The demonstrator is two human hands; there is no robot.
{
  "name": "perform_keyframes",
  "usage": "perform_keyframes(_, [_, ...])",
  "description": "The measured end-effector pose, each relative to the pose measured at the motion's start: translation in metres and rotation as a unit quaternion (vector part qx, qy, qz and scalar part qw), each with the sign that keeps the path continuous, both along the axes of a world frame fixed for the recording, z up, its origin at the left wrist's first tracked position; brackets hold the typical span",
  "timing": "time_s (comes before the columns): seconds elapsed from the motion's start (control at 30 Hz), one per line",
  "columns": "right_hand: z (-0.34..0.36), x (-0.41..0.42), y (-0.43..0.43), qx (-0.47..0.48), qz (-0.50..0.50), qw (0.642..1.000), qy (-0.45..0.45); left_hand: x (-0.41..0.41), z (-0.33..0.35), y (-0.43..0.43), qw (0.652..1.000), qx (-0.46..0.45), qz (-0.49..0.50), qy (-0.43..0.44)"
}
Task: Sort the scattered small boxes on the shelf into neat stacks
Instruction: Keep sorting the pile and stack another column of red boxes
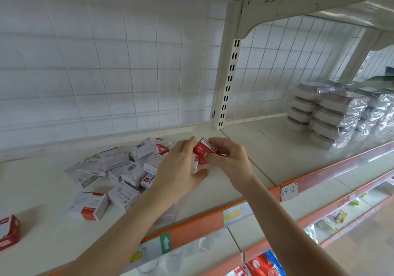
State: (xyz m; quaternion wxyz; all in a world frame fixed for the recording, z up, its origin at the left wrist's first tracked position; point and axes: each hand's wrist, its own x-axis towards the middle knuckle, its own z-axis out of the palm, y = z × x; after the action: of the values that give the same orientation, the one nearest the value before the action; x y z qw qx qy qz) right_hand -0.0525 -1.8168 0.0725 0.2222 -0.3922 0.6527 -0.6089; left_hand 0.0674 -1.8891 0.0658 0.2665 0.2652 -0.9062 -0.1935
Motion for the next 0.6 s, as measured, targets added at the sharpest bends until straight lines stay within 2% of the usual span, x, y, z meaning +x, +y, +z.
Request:
perform_keyframes(0.13, [0.009,0.007,0.008,-0.017,0.071,0.996,0.044,0.020,0.019,-0.005,0.965,0.226,-0.088,0.103])
perform_keyframes(0.2, [0.012,0.014,0.008,-0.007,0.102,0.992,0.073,0.031,0.023,-0.013,0.941,0.297,-0.104,0.122])
perform_keyframes(0.27, [0.013,0.021,0.007,-0.001,0.140,0.987,0.079,0.041,0.024,-0.019,0.930,0.328,-0.105,0.128])
perform_keyframes(0.37, [0.010,0.032,0.000,-0.005,0.170,0.984,0.048,0.057,0.025,-0.021,0.932,0.321,-0.068,0.157])
perform_keyframes(0.43, [0.008,0.041,-0.006,-0.013,0.176,0.984,0.007,0.067,0.022,-0.021,0.940,0.285,-0.023,0.187])
perform_keyframes(0.5, [0.009,0.053,-0.012,-0.007,0.177,0.984,-0.019,0.078,0.017,-0.019,0.949,0.223,0.028,0.221])
perform_keyframes(0.6, [0.015,0.080,-0.020,0.005,0.184,0.982,-0.033,0.095,0.011,-0.019,0.966,0.059,0.102,0.230])
